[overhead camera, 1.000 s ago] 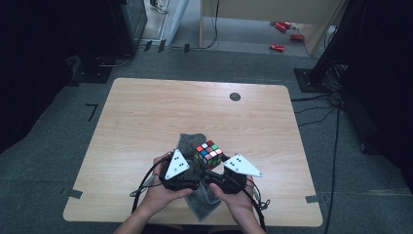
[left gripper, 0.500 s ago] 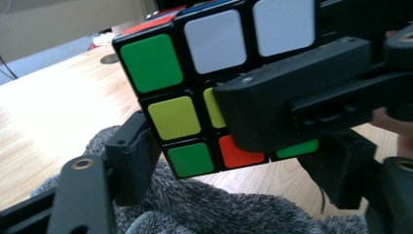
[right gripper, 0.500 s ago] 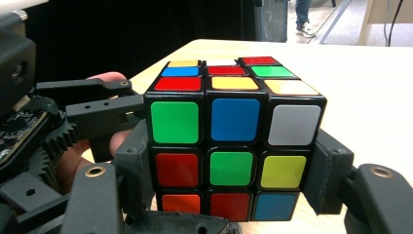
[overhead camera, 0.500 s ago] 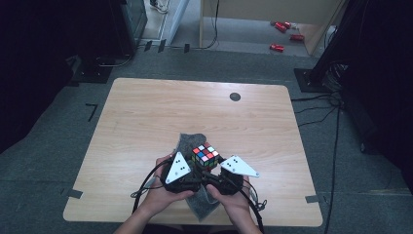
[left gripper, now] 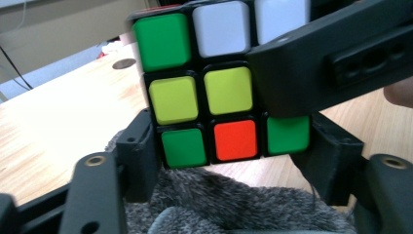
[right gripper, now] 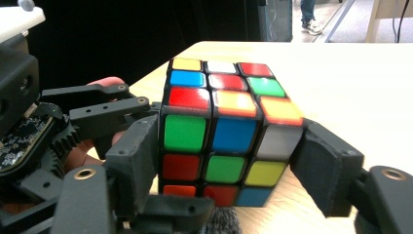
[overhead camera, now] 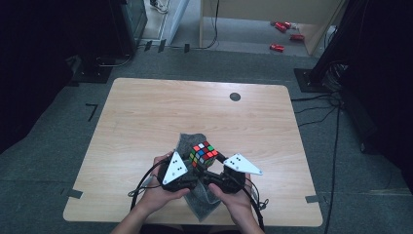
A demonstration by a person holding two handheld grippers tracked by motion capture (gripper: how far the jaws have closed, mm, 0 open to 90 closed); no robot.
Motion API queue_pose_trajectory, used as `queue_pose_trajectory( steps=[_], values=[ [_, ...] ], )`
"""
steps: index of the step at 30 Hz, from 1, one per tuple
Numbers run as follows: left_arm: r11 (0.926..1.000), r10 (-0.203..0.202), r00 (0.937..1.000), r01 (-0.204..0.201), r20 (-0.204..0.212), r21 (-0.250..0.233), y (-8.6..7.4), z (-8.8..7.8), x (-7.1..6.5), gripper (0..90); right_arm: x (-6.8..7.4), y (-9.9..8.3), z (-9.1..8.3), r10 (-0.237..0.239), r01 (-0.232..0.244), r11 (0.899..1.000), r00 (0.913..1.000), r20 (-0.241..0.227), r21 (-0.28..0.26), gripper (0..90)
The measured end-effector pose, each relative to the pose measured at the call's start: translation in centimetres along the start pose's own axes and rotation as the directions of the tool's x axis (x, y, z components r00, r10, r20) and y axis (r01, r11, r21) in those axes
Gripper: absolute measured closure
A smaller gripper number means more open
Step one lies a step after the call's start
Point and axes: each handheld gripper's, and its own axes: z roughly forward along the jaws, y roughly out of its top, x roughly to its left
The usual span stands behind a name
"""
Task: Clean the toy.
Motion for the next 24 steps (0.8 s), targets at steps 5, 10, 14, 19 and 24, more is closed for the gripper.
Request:
queue_pose_trajectory(
  steps=[5,10,14,19,24],
  values=[
    [0.9994,0.032,0.9995,-0.032,0.0,-0.013,-0.16,-0.06,-0.1,34.3,-0.34,0.1,0.02,0.023,-0.023,1.0,0.9993,-0.028,0.009,29.0],
    [0.9979,0.06,0.9981,-0.06,-0.015,-0.026,-0.15,-0.18,-0.33,34.5,-0.9,0.15,0.03,0.098,-0.097,0.995,0.9927,-0.07,0.022,31.1],
    [0.9983,0.055,0.9982,-0.056,-0.023,-0.019,-0.16,-0.12,-0.44,34.3,-0.82,0.25,-0.2,0.119,-0.118,0.993,0.99,-0.076,0.013,34.3],
    [0.9986,0.049,0.9984,-0.05,-0.028,-0.016,-0.16,-0.07,-0.46,33.6,-0.54,0.12,-0.18,0.124,-0.123,0.992,0.9906,-0.058,0.013,34.4],
    [0.9986,0.046,0.9987,-0.047,-0.023,-0.023,-0.16,-0.14,-0.41,32.2,-0.3,-0.04,0.02,0.11,-0.109,0.994,0.9912,-0.073,0.028,34.4]
  ],
)
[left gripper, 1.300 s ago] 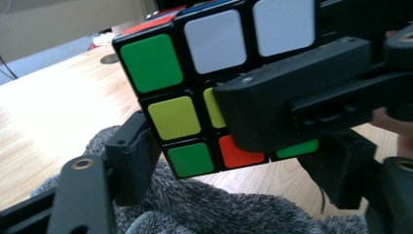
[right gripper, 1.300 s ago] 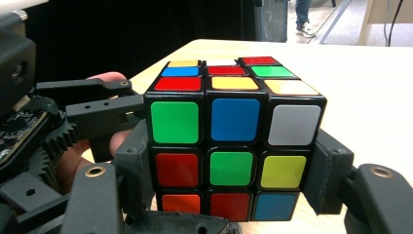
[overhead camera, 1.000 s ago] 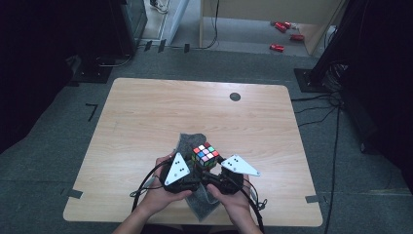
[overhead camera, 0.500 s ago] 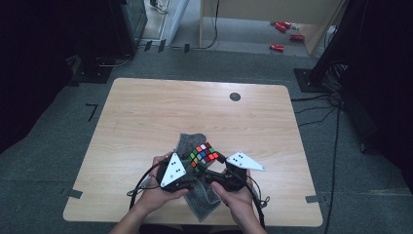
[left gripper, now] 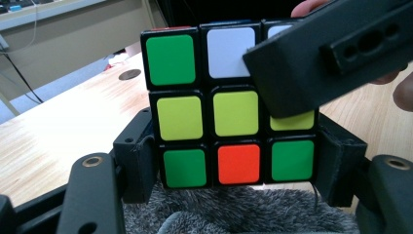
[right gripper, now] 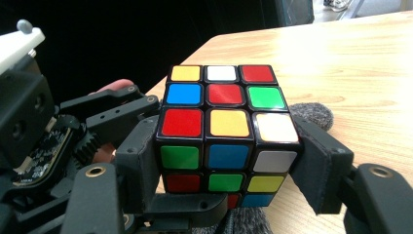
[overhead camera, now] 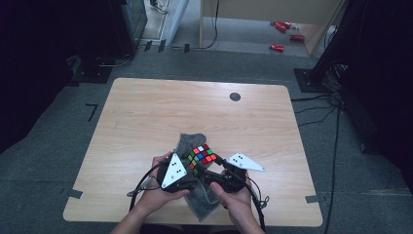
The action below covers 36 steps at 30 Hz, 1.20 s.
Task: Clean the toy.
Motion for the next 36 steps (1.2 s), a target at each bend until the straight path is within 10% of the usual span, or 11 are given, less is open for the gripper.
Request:
queue_pose_trajectory(
  steps=[14,25,32,36],
  values=[
    [0.9995,-0.02,0.9997,0.02,-0.014,-0.026,-0.2,-1.4,2.2,34.6,-0.7,0.9,-0.5,-0.003,0.003,1.0,0.9972,-0.075,-0.003,25.1],
    [0.9906,-0.13,0.9888,0.126,-0.074,-0.053,-0.8,-4.3,6.8,34.6,-0.8,0.8,-0.6,-0.182,0.181,0.983,0.9829,-0.03,-0.042,28.2],
    [0.9867,-0.161,0.9841,0.158,-0.075,-0.035,-1.1,-4.4,7.3,34.6,-0.5,-1.5,1.9,-0.294,0.295,0.951,0.9555,-0.021,0.093,35.8],
    [0.989,-0.147,0.9869,0.145,-0.067,-0.028,-1.0,-4.2,7.0,34.6,-1.0,-2.6,3.0,-0.279,0.275,0.946,0.9602,-0.002,0.173,47.8]
  ],
)
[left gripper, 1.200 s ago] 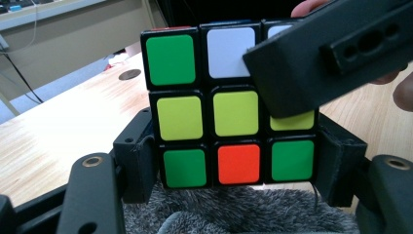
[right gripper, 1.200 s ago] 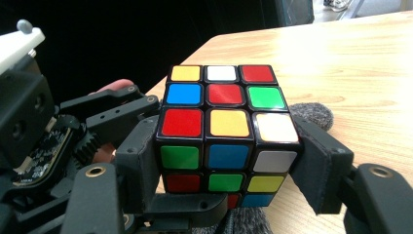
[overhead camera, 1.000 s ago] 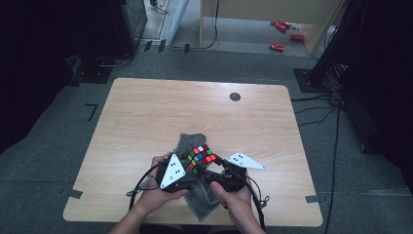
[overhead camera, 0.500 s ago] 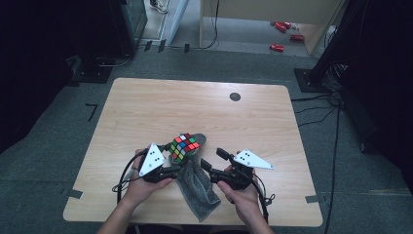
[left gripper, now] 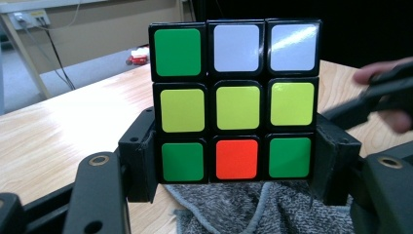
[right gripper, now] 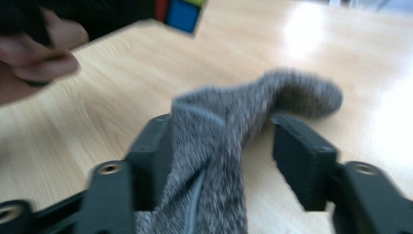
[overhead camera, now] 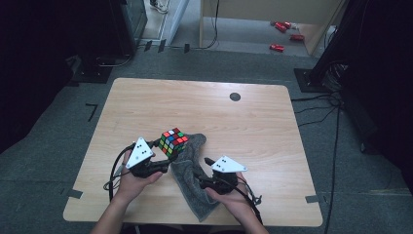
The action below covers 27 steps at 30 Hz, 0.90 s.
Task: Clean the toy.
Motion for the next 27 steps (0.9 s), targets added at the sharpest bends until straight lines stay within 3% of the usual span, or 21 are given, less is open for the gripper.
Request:
queue_pose_trajectory(
  steps=[5,8,10,13,15,18,20,22,24,26,27],
  values=[
    [1.0,-0.005,1.0,0.005,-0.001,0.005,-0.1,0.0,0.1,34.6,-0.7,-0.8,0.6,0.016,-0.016,0.998,0.9999,0.005,0.064,77.1],
    [0.9999,-0.009,1.0,0.009,0.0,0.005,-0.1,0.0,0.2,34.6,-1.2,-0.7,0.2,0.014,-0.014,0.999,0.9999,-0.003,0.051,86.2],
    [0.9999,-0.009,1.0,0.009,-0.002,0.006,-0.1,0.0,0.2,34.6,-1.7,-0.5,-0.4,0.021,-0.021,0.999,0.9996,0.018,0.031,88.4],
    [0.9999,-0.009,1.0,0.009,-0.001,0.006,-0.1,0.0,0.2,34.6,-2.3,-0.3,-1.1,0.043,-0.043,0.999,0.9989,0.016,-0.003,85.9],
    [0.9999,-0.008,1.0,0.008,-0.002,0.007,-0.1,0.0,0.2,34.6,-1.8,-0.2,-1.2,0.017,-0.018,1.0,0.9983,-0.055,-0.023,84.0],
    [0.9999,-0.008,1.0,0.008,-0.003,0.008,-0.1,0.0,0.2,34.6,-0.1,-0.2,-0.6,-0.044,0.046,0.999,0.9898,-0.136,0.008,80.2],
    [1.0,-0.007,1.0,0.007,-0.004,0.006,-0.1,-0.1,0.2,34.6,0.9,-0.6,0.3,-0.065,0.077,0.995,0.9853,-0.158,0.067,68.7],
    [1.0,-0.006,1.0,0.006,-0.005,0.005,0.0,-0.1,0.2,34.6,1.4,-1.0,1.0,-0.074,0.091,0.99,0.9841,-0.162,0.104,58.0],
    [1.0,-0.008,1.0,0.008,-0.004,0.005,-0.1,-0.1,0.2,34.6,1.7,-1.4,1.5,-0.085,0.105,0.984,0.9872,-0.135,0.143,50.5],
    [1.0,-0.006,1.0,0.007,-0.006,0.007,-0.1,-0.1,0.2,34.6,1.8,-1.7,1.9,-0.09,0.105,0.981,0.9911,-0.098,0.164,54.5],
    [1.0,-0.007,1.0,0.007,-0.007,0.006,-0.1,-0.1,0.2,34.6,1.8,-1.8,2.0,-0.102,0.116,0.978,0.9913,-0.083,0.175,63.1]
  ],
)
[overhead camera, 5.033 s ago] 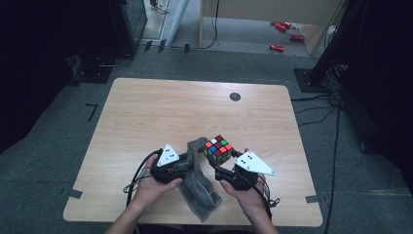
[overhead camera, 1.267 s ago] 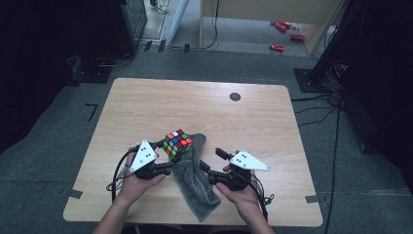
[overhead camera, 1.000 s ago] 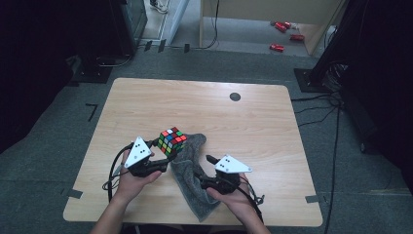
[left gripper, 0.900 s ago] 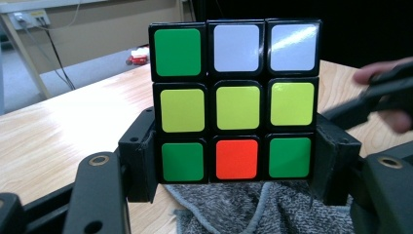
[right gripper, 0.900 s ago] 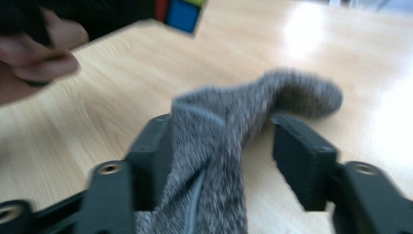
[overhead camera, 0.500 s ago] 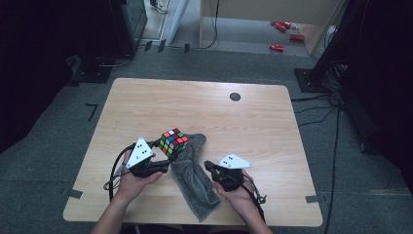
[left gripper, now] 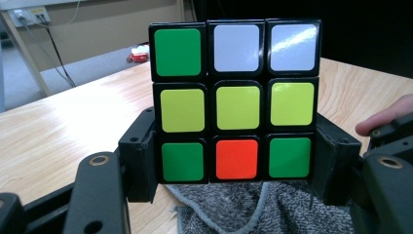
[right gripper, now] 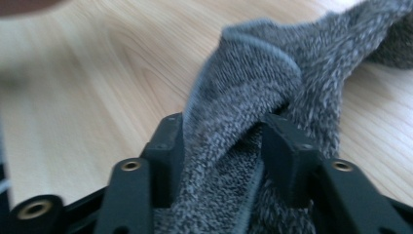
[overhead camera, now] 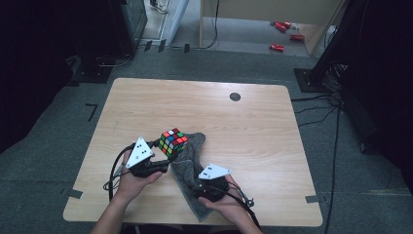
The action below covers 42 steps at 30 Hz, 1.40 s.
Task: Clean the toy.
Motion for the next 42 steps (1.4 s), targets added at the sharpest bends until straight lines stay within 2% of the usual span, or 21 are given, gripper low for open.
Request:
queue_pose_trajectory(
  steps=[2,4,7,10,12,14,16,18,21,22,25,28,30,32,34,35,37,38,39,41,42],
  values=[
    [1.0,-0.002,1.0,0.002,-0.003,-0.003,0.0,-0.1,0.1,34.6,-0.1,-0.1,0.0,-0.015,0.015,1.0,0.9997,0.018,0.008,77.5],
    [0.9999,-0.006,1.0,0.006,-0.004,-0.009,0.1,-0.2,0.1,34.6,-0.5,0.1,-0.6,0.0,0.0,1.0,1.0,0.009,-0.014,85.9],
    [0.9999,-0.007,0.9999,0.007,-0.011,-0.013,0.2,-0.3,0.3,34.6,-1.6,0.8,-2.4,0.057,-0.057,0.993,0.9984,0.0,-0.107,88.3],
    [0.9998,-0.013,0.9998,0.013,-0.013,-0.017,0.2,-0.4,0.4,34.6,-2.9,1.5,-4.8,0.095,-0.085,0.977,0.9945,0.043,-0.195,88.3],
    [0.9998,-0.01,0.9999,0.01,-0.013,-0.015,0.2,-0.4,0.4,34.6,-4.3,1.7,-6.4,0.143,-0.118,0.962,0.9861,0.085,-0.246,88.2],
    [0.9999,-0.01,0.9999,0.01,-0.012,-0.012,0.2,-0.4,0.4,34.6,-5.5,1.5,-7.2,0.18,-0.144,0.953,0.9769,0.116,-0.267,88.1],
    [1.0,-0.006,0.9999,0.006,-0.009,-0.006,0.1,-0.2,0.3,34.6,-6.9,0.9,-7.7,0.238,-0.185,0.943,0.9554,0.174,-0.276,87.7],
    [1.0,-0.003,1.0,0.003,-0.009,-0.004,0.1,-0.1,0.2,34.6,-8.0,0.1,-7.7,0.262,-0.197,0.946,0.9327,0.248,-0.259,87.6],
    [1.0,-0.006,1.0,0.006,-0.007,-0.002,0.0,-0.1,0.2,34.6,-9.8,-1.3,-7.4,0.333,-0.268,0.936,0.8875,0.319,-0.23,87.7],
    [1.0,-0.007,0.9999,0.007,-0.008,-0.001,0.0,-0.1,0.2,34.6,-10.4,-1.8,-7.5,0.364,-0.297,0.925,0.8697,0.333,-0.236,87.7],
    [1.0,-0.009,0.9999,0.009,-0.006,0.001,-0.1,0.0,0.2,34.6,-11.3,-2.3,-7.9,0.409,-0.335,0.907,0.8434,0.349,-0.253,86.4],
    [1.0,-0.006,1.0,0.006,-0.003,0.006,-0.1,0.2,0.1,34.6,-11.8,-2.5,-8.3,0.406,-0.328,0.911,0.82,0.403,-0.249,80.7],
    [1.0,-0.005,1.0,0.005,0.001,0.007,-0.1,0.2,0.0,34.6,-12.2,-2.7,-8.5,0.403,-0.328,0.913,0.8135,0.419,-0.243,74.4],
    [1.0,-0.003,1.0,0.003,0.004,0.008,-0.1,0.3,-0.2,34.6,-12.2,-2.7,-8.8,0.396,-0.303,0.915,0.8057,0.441,-0.267,64.6],
    [1.0,-0.002,1.0,0.002,0.005,0.008,-0.1,0.3,-0.2,34.6,-11.8,-2.3,-9.3,0.38,-0.264,0.914,0.8206,0.427,-0.307,59.8],
    [1.0,-0.002,1.0,0.002,0.007,0.009,-0.1,0.4,-0.3,34.6,-11.4,-1.9,-9.4,0.361,-0.234,0.916,0.8349,0.415,-0.326,59.8],
    [0.9999,0.0,1.0,0.0,0.009,0.012,-0.1,0.4,-0.3,34.6,-10.2,-1.1,-9.3,0.299,-0.175,0.925,0.8833,0.361,-0.337,59.6],
    [0.9999,0.0,0.9999,0.0,0.011,0.014,-0.1,0.5,-0.4,34.6,-9.6,-0.7,-8.9,0.258,-0.15,0.934,0.911,0.322,-0.325,59.0],
    [0.9999,-0.001,0.9999,0.001,0.012,0.015,-0.2,0.5,-0.4,34.6,-8.9,-0.3,-8.1,0.212,-0.127,0.947,0.9376,0.276,-0.295,59.8],
    [0.9998,0.002,0.9999,-0.002,0.017,0.021,-0.2,0.7,-0.6,34.6,-8.0,0.0,-6.7,0.154,-0.092,0.966,0.9547,0.255,-0.24,58.2],
    [0.9998,0.003,0.9998,-0.003,0.02,0.022,-0.2,0.7,-0.7,34.6,-7.7,-0.1,-5.5,0.135,-0.084,0.977,0.9553,0.263,-0.196,55.8]
  ],
)
